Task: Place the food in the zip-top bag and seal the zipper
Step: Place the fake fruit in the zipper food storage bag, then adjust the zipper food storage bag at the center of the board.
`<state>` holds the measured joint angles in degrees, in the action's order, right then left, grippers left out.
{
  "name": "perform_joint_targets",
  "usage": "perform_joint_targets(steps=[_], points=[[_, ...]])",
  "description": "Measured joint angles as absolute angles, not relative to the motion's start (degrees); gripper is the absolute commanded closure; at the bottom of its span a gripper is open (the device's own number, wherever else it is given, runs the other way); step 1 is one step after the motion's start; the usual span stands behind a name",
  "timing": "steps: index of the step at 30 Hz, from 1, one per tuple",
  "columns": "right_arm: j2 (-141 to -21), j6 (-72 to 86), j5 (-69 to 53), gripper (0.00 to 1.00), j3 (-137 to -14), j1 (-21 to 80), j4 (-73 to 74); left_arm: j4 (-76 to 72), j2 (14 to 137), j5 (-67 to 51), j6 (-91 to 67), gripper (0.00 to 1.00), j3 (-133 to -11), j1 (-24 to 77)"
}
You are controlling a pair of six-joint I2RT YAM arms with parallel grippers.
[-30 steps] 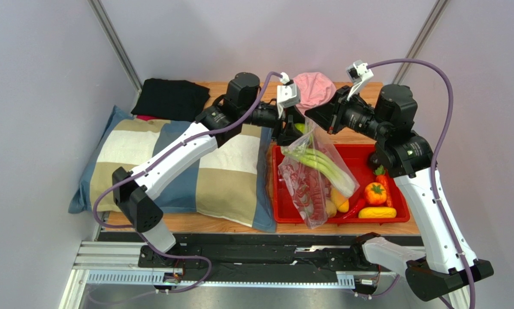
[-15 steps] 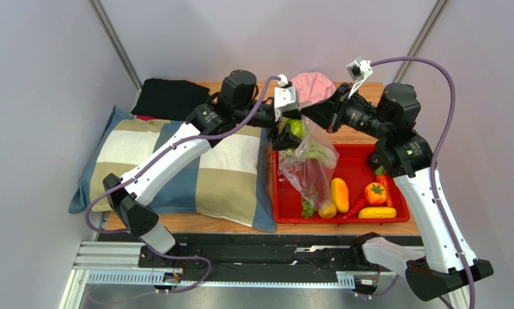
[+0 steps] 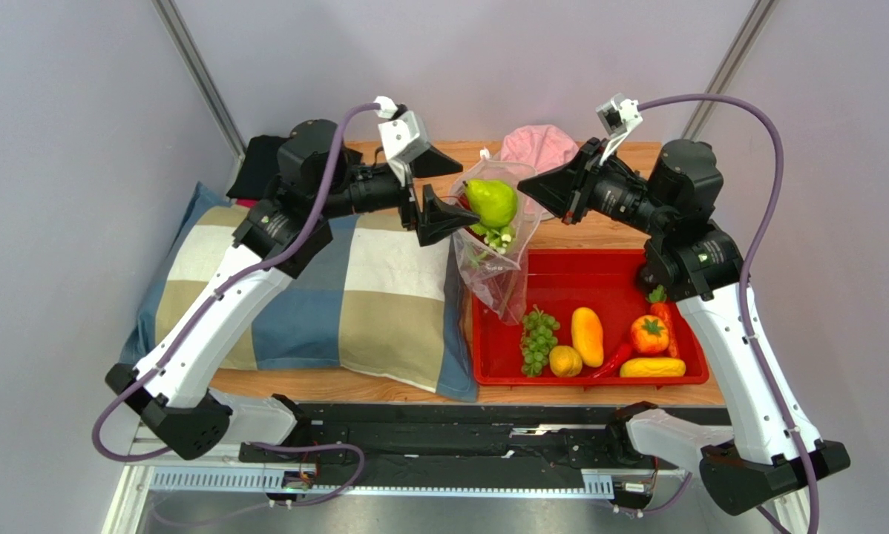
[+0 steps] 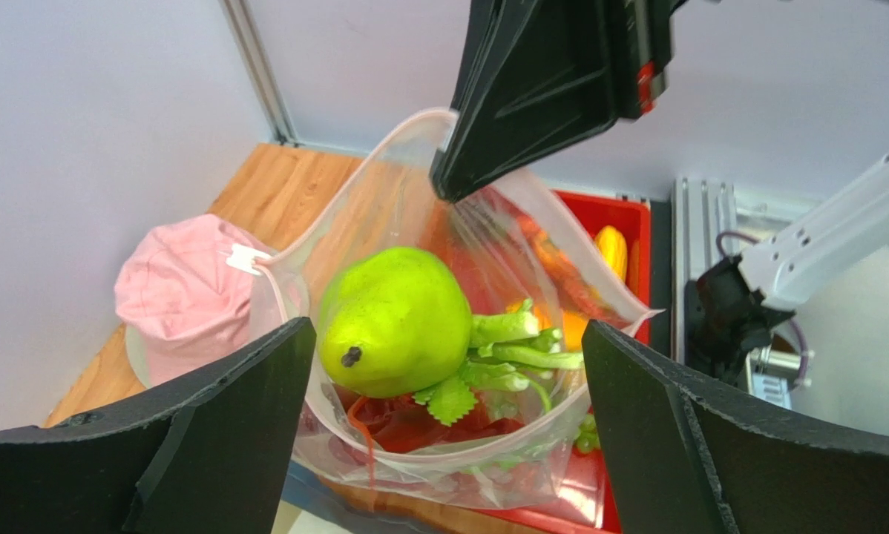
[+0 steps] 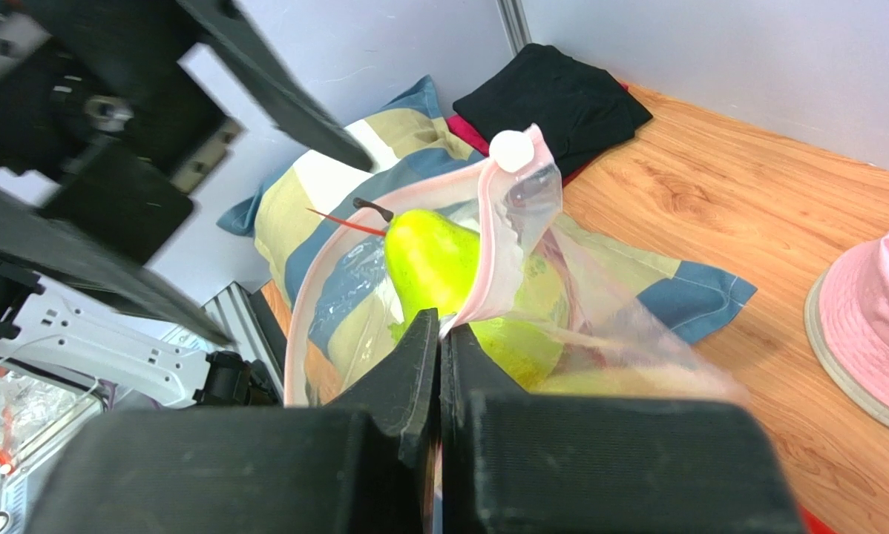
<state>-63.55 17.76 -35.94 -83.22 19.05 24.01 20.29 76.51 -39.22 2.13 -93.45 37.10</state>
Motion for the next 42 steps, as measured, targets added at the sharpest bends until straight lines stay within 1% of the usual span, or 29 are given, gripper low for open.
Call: perform_joint_targets(steps=[1, 6, 12, 15, 18, 19, 20, 21, 23, 24, 25, 27, 32, 36, 38, 42], points=[[-63.9, 17.8, -36.0, 1.0, -83.2, 19.0, 23.7, 20.3, 75.4, -38.2, 1.2, 0.15, -93.4, 37.1], [-65.7, 17.8, -36.1, 1.0, -83.2, 19.0, 22.8, 21.1, 73.9, -31.8, -3.8, 0.22, -93.4, 35.7], [-66.5, 17.6, -36.1, 1.0, -83.2, 19.0, 22.8, 25.6, 74.4, -25.0, -10.8, 0.26, -91.0, 33.6], [-66.5, 17.3, -36.4, 1.0, -83.2, 19.0, 22.8, 27.6, 75.7, -24.4, -14.3, 0.28, -90.5, 33.5], [-66.4, 16.9, -36.6, 1.0, -83.2, 19.0, 23.0, 29.8, 79.5, -24.5, -18.1, 0.28, -92.8, 33.3], [-66.2, 16.7, -36.6, 1.0, -83.2, 19.0, 23.1, 30.0, 80.9, -24.6, -19.3, 0.31, -93.8, 33.1], [-66.1, 16.6, -36.6, 1.0, -83.2, 19.0, 23.2, 30.0, 82.0, -24.8, -20.2, 0.35, -94.4, 33.0], [-65.8, 16.5, -36.6, 1.0, -83.1, 19.0, 23.3, 30.0, 83.2, -25.2, -21.2, 0.52, -94.8, 32.8], [-65.0, 16.2, -36.6, 1.0, -82.6, 19.0, 23.3, 30.3, 84.4, -26.0, -22.8, 0.65, -95.0, 32.6], [-64.6, 16.1, -36.6, 1.0, -82.3, 19.0, 23.4, 30.5, 84.9, -26.8, -23.6, 0.82, -95.2, 32.6], [-64.1, 16.0, -36.5, 1.0, -82.2, 19.0, 23.5, 30.8, 85.4, -27.7, -24.0, 0.89, -95.3, 32.6], [-63.5, 15.5, -36.3, 1.0, -82.1, 19.0, 23.8, 31.4, 86.2, -29.6, -24.4, 1.0, -95.3, 32.5], [-62.6, 14.4, -32.4, 1.0, -82.0, 19.0, 25.7, 32.3, 86.7, -34.7, -23.7, 1.0, -95.6, 32.9], [-62.6, 13.5, -28.7, 1.0, -82.0, 19.0, 28.5, 34.0, 88.3, -36.1, -19.0, 1.0, -102.7, 36.4], [-62.6, 13.5, -28.5, 1.0, -82.0, 19.0, 29.1, 33.4, 88.9, -36.2, -16.6, 1.0, -106.8, 39.6], [-62.6, 13.6, -28.6, 1.0, -82.0, 18.9, 29.1, 33.2, 90.3, -38.0, -14.6, 1.0, -112.4, 42.6]])
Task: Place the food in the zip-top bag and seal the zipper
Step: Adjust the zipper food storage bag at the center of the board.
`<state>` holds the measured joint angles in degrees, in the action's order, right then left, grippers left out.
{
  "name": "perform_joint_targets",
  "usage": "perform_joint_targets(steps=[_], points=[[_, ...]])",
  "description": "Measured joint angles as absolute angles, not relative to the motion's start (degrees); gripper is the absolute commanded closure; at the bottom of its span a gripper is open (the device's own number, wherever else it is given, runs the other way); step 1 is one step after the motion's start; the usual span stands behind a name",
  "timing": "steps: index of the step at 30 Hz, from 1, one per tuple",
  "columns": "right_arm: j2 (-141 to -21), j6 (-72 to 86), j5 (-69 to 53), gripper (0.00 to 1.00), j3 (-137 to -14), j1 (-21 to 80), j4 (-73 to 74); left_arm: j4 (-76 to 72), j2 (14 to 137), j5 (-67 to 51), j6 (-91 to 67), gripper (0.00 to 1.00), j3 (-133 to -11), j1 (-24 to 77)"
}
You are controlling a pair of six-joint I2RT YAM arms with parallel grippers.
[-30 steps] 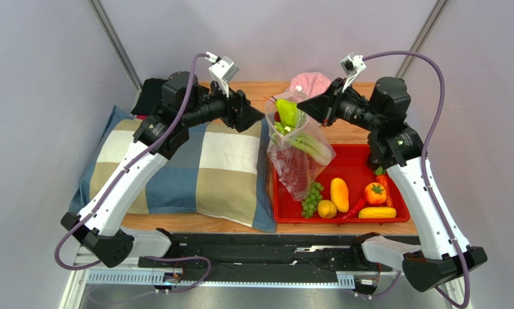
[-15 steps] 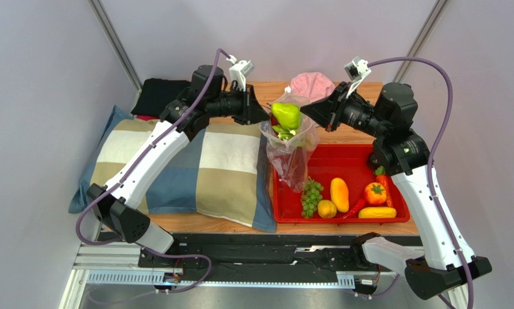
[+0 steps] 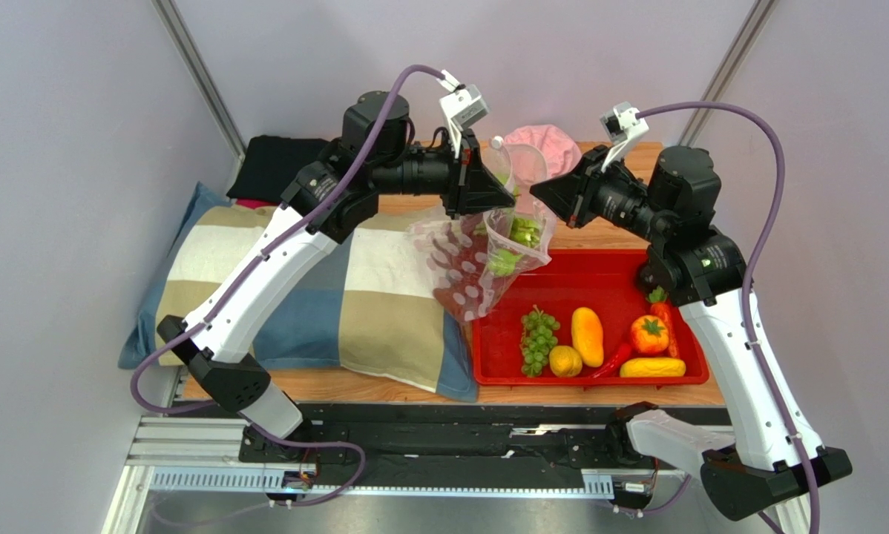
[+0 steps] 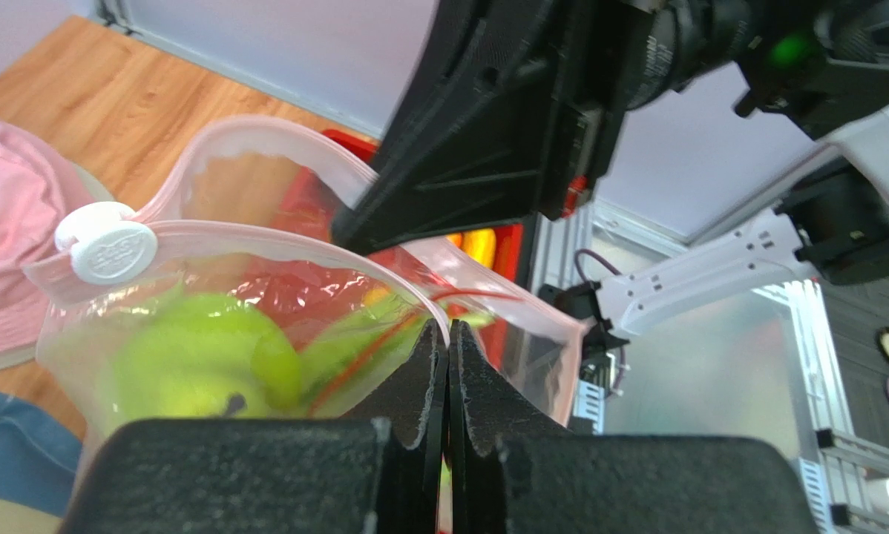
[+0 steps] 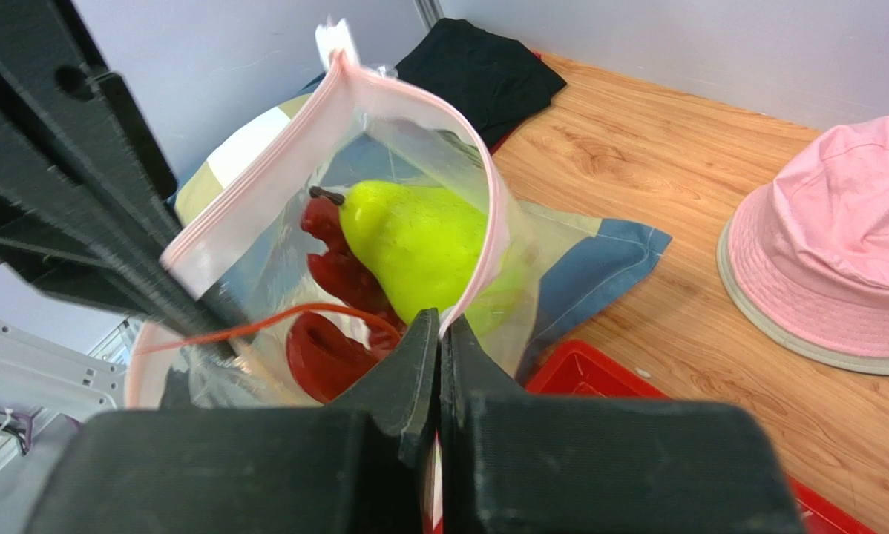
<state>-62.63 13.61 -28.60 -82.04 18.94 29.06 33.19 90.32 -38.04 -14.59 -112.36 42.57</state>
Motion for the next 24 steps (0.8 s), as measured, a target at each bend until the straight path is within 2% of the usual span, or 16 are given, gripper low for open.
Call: perform_joint_targets(steps=[5, 10, 13, 14, 16, 17, 20, 24], points=[[-62.5, 13.7, -28.1, 1.0, -82.0, 18.9, 29.7, 34.0, 93.6, -36.5, -12.4, 1.0, -113.7, 41.9], [-62.2, 13.6, -24.8, 1.0, -82.3, 18.9, 30.6, 33.3, 94.5, -35.9, -13.9, 0.99, -109.7, 39.6], [-62.1, 13.7, -22.0, 1.0, -82.8, 18.9, 30.6, 29.6, 94.5, -35.9, -14.9, 0.83, -106.1, 38.2], [-62.1, 13.7, -20.7, 1.0, -83.2, 18.9, 30.6, 28.1, 94.5, -35.9, -15.2, 0.69, -105.0, 37.8], [-62.0, 13.7, -18.4, 1.0, -83.8, 18.9, 30.5, 25.2, 94.5, -35.9, -15.7, 0.54, -103.0, 37.4], [-62.0, 13.7, -16.7, 1.0, -84.1, 18.9, 30.4, 23.8, 94.5, -36.1, -16.0, 0.36, -102.3, 37.4], [-62.0, 13.5, -10.5, 1.0, -84.5, 18.9, 30.4, 18.5, 93.3, -37.4, -15.8, 0.2, -98.3, 37.4], [-62.0, 12.8, -3.7, 1.0, -84.8, 18.9, 30.6, 10.3, 86.5, -38.3, -13.4, 0.15, -84.7, 37.4]])
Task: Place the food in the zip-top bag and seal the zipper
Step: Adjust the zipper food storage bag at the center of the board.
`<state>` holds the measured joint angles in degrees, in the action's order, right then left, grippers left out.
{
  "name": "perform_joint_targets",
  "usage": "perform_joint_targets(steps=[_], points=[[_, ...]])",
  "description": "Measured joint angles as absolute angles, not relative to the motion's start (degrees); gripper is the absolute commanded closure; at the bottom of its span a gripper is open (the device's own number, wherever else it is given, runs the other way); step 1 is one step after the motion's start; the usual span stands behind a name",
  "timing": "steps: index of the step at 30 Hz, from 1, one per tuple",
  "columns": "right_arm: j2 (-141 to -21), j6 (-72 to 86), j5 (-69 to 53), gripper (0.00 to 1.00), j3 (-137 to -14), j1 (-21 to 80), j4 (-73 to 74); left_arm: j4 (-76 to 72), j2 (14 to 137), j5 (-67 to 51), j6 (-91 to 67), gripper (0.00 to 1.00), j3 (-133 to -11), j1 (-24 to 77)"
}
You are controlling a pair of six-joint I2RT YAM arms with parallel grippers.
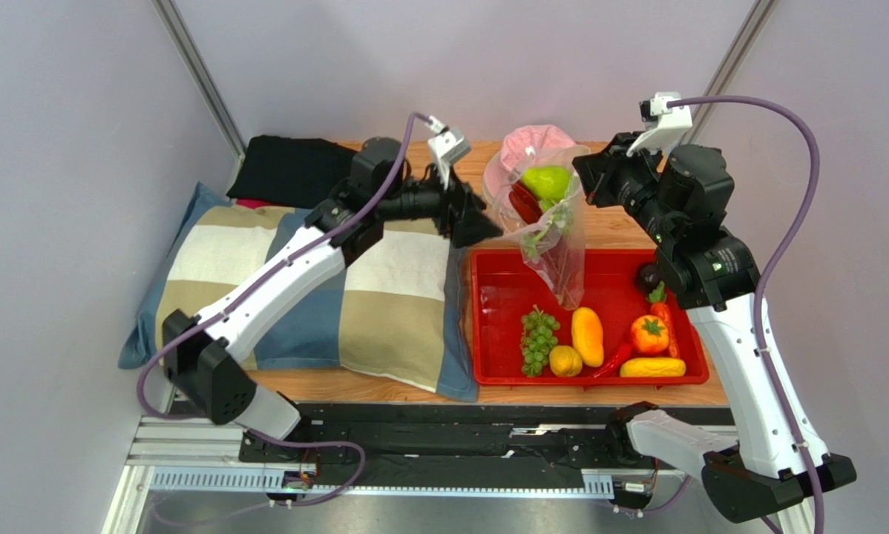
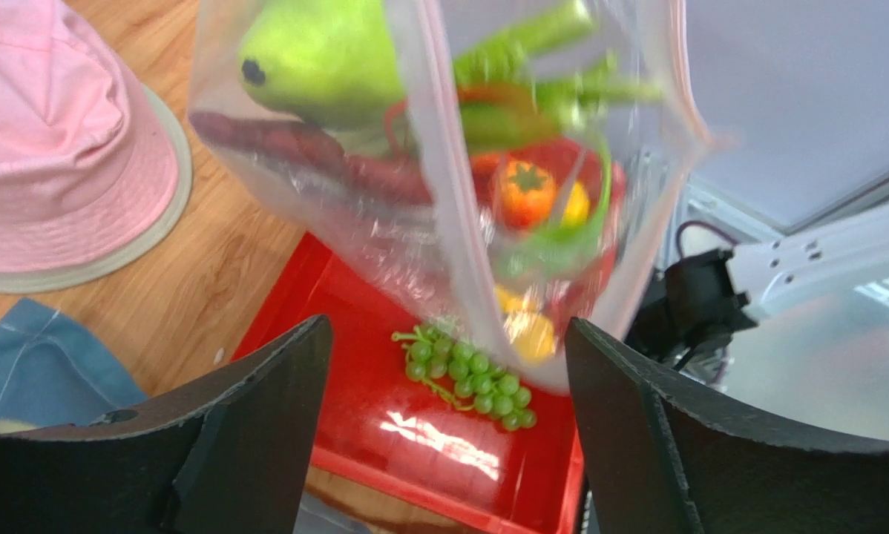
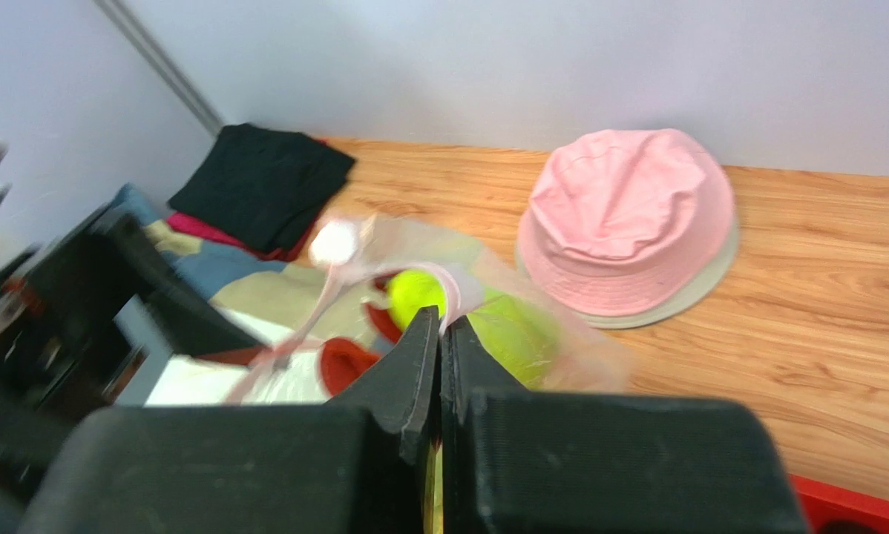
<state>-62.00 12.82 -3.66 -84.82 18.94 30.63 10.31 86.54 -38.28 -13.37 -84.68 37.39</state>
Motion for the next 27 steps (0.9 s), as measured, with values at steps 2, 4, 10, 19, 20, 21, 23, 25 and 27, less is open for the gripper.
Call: perform_joint_targets(steps=[2, 4, 10, 19, 20, 21, 23, 25, 27], points=[[-62.1, 12.5, -1.1, 1.0, -84.9, 18.9, 30.6, 7.6, 82.1, -38.3, -11.2, 0.14, -77.6, 37.3], [-62.2, 12.2, 0.8, 1.0, -84.9, 19.0, 30.6, 4.9, 77.5, -38.2, -8.5, 0.12, -70.9, 37.3], [-62.8, 11.9, 4.2, 1.0, -84.9, 18.9, 30.6, -0.2, 68.1, -37.8, -3.8, 0.14, -59.0, 38.0], [-63.4, 10.1, 8.1, 1.0, -84.8, 18.9, 30.5, -0.6, 75.7, -31.2, -0.4, 0.2, -58.1, 50.5], [-63.4, 10.0, 8.7, 1.0, -84.8, 18.9, 30.5, -0.6, 78.2, -30.3, -0.3, 0.2, -58.6, 51.4], [-63.4, 9.8, 9.4, 1.0, -84.6, 18.9, 30.3, -0.5, 80.9, -29.4, -0.3, 0.2, -59.3, 52.0], [-63.4, 9.5, 10.7, 1.0, -84.2, 18.9, 29.6, 0.4, 87.8, -27.3, -0.1, 0.21, -62.2, 53.3], [-63.7, 9.0, 12.2, 1.0, -84.2, 18.9, 29.3, 2.2, 93.3, -25.9, 0.2, 0.23, -65.2, 54.1], [-64.1, 8.6, 13.5, 1.0, -84.2, 18.9, 28.9, 4.3, 97.8, -24.6, 0.6, 0.24, -68.4, 54.8]])
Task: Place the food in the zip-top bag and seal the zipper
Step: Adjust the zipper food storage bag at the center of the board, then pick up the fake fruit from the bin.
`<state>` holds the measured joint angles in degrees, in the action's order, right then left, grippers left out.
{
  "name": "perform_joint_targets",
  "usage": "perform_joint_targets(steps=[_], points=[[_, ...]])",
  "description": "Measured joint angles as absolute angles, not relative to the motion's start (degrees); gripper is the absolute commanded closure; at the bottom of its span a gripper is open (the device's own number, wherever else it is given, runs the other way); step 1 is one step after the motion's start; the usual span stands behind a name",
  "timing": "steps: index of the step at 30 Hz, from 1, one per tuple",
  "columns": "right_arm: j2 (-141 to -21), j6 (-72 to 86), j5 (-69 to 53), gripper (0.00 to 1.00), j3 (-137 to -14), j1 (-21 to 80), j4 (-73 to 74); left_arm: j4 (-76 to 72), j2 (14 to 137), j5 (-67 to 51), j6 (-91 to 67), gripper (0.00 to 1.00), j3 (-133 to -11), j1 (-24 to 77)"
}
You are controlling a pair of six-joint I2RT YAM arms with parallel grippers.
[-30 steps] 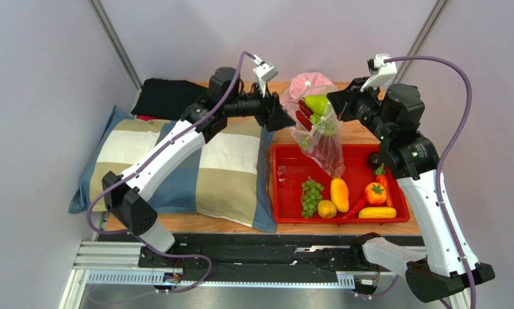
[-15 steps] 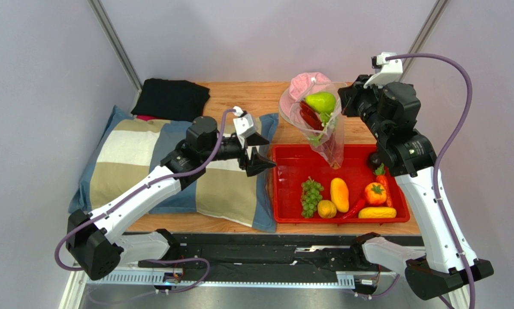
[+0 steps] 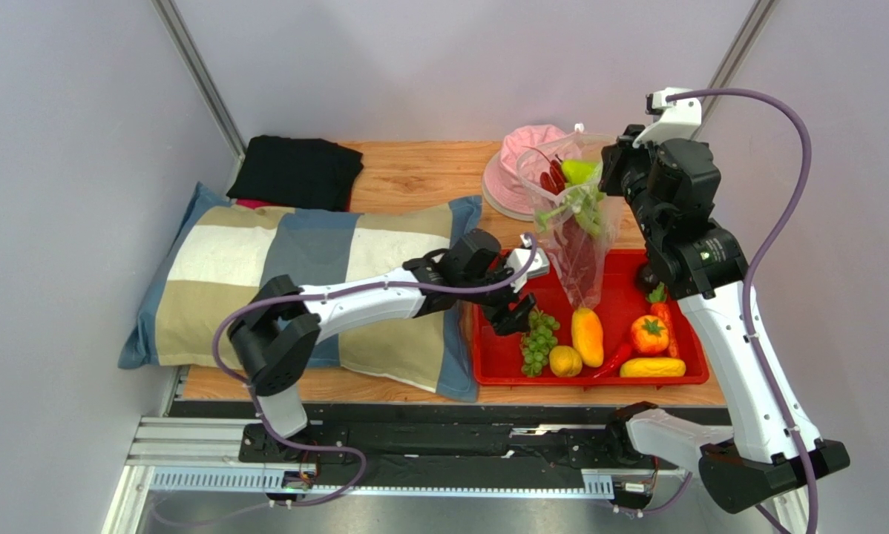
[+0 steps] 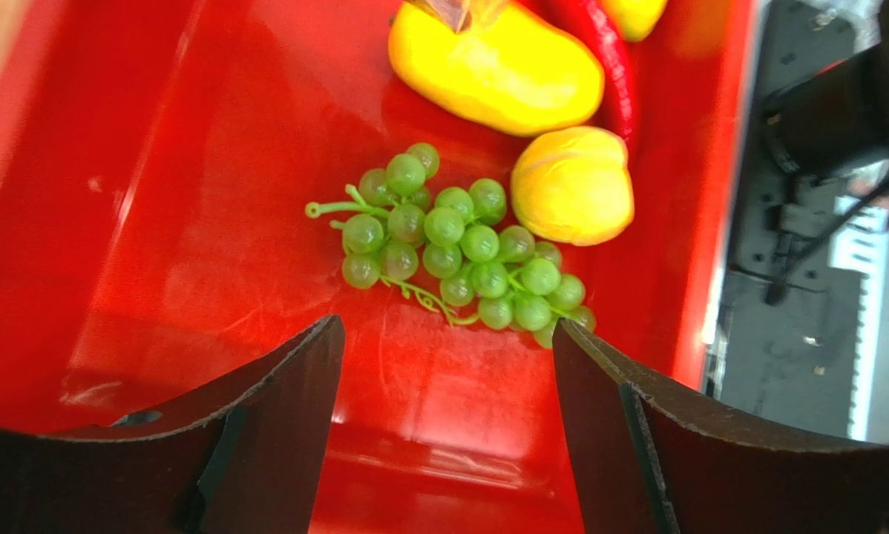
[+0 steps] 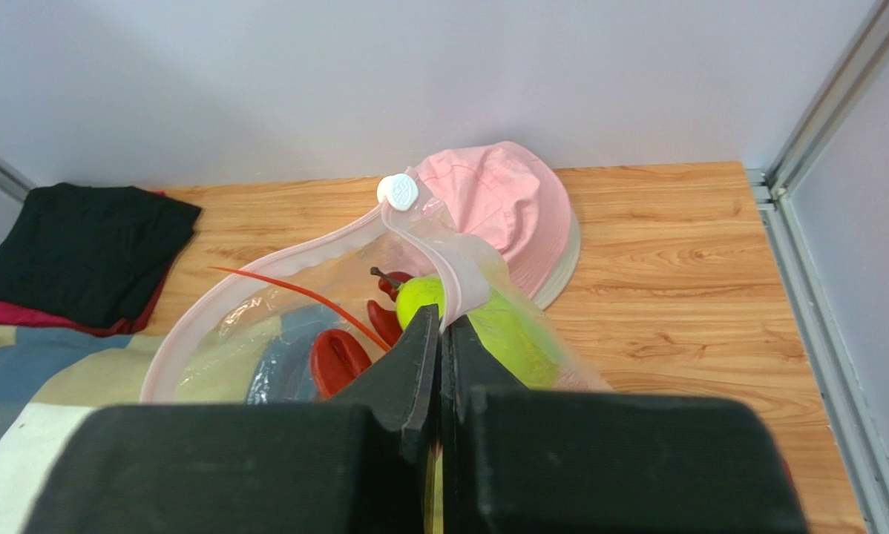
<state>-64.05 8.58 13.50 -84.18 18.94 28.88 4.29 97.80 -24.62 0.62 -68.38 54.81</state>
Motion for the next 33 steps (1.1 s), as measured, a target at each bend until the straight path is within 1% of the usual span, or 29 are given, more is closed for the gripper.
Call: perform_joint_targets(steps=[7, 14, 17, 20, 21, 23, 24, 26, 27, 28, 30, 33], points=[[-64.7, 7.3, 16.8, 1.0, -84.0, 18.9, 27.7, 10.3, 108.1, -21.6, 1.2, 0.25, -78.0, 57.8], [-64.7, 7.0, 17.8, 1.0, -83.3, 18.9, 26.7, 14.8, 116.1, -18.5, 0.2, 0.2, -85.9, 59.3], [-64.7, 6.9, 18.0, 1.0, -83.3, 18.9, 26.7, 16.4, 119.1, -15.6, -0.1, 0.2, -87.9, 60.1], [-64.7, 6.5, 18.0, 1.0, -83.3, 18.9, 26.7, 17.8, 121.2, -13.0, -0.1, 0.3, -89.7, 60.7], [-64.7, 6.4, 18.0, 1.0, -83.3, 18.9, 26.7, 18.7, 121.9, -12.3, -0.1, 0.38, -90.6, 60.8], [-64.7, 6.1, 18.0, 1.0, -83.3, 18.9, 26.7, 20.0, 122.6, -11.4, 0.3, 0.47, -91.7, 60.9], [-64.7, 6.0, 18.0, 1.0, -83.3, 18.9, 26.7, 20.5, 122.6, -11.2, 0.5, 0.59, -91.9, 61.0], [-64.7, 5.9, 18.0, 1.0, -83.2, 18.9, 26.7, 21.5, 122.5, -11.2, 1.5, 0.75, -92.1, 61.0], [-64.7, 5.9, 18.0, 1.0, -83.2, 18.9, 26.7, 21.9, 122.3, -11.3, 1.8, 0.86, -92.1, 61.0], [-64.7, 5.9, 17.9, 1.0, -83.2, 18.9, 26.7, 22.5, 121.9, -11.7, 2.5, 0.92, -91.9, 61.0], [-64.7, 5.9, 17.9, 1.0, -83.0, 18.9, 26.7, 23.1, 120.7, -12.6, 3.1, 1.0, -90.7, 60.5], [-64.7, 5.9, 17.6, 1.0, -82.4, 18.9, 26.7, 23.9, 117.3, -14.8, 3.3, 1.0, -87.2, 59.4]])
